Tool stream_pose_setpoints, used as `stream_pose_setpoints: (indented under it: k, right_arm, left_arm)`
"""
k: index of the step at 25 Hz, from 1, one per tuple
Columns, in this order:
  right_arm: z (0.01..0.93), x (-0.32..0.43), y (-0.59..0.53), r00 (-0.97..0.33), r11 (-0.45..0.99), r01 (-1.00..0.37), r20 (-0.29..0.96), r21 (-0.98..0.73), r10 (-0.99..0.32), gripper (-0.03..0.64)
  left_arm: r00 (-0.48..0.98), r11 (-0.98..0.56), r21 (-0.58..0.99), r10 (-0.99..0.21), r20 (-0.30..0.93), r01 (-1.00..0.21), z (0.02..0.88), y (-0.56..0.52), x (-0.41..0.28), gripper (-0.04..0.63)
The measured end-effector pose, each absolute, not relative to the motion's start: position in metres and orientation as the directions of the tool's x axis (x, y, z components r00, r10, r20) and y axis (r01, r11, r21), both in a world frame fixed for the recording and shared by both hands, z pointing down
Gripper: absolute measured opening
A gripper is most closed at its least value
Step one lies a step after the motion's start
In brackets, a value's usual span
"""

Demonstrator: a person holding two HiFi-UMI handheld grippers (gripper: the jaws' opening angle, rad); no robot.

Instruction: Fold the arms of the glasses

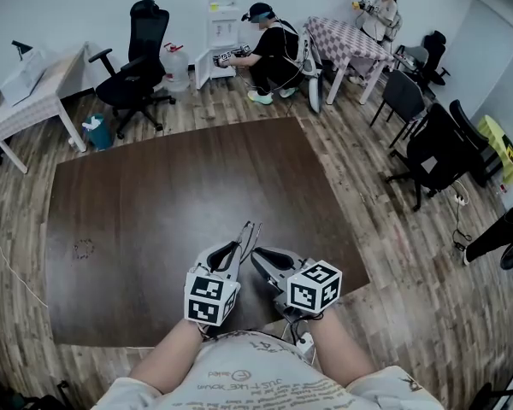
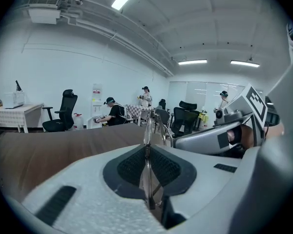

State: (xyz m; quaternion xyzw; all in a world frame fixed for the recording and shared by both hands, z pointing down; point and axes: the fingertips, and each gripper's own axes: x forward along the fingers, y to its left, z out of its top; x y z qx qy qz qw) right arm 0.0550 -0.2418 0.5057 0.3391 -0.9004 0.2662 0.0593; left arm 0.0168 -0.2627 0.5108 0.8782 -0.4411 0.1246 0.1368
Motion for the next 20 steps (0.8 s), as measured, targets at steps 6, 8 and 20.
stream_pose_setpoints:
  k: [6,8,20]
  right_arm:
    - [0.502,0.057,-0.245,-0.763,0.631,-0.642,0.281,-0.435,-0.583,0.049]
    - [0.501,0.058,-0.246,-0.762,0.632,-0.643,0.281,-0.433,-0.583,0.049]
    - [0.507,0.071,-0.264,-0.647,0.557,-0.76,0.308,-0.336,-0.697,0.024]
  left_arm:
    - [0.587,-0.589,0.109,-0.735,0.339,-0.801,0.509,-0.26,0.026,0.04]
    - [0.585,-0.587,0.109,-0.735,0.342,-0.802,0.508,-0.262,0.026,0.04]
    - [0.499,-0.507,0.108,-0.752,0.431,-0.855,0.537,-0.285,0.004,0.04]
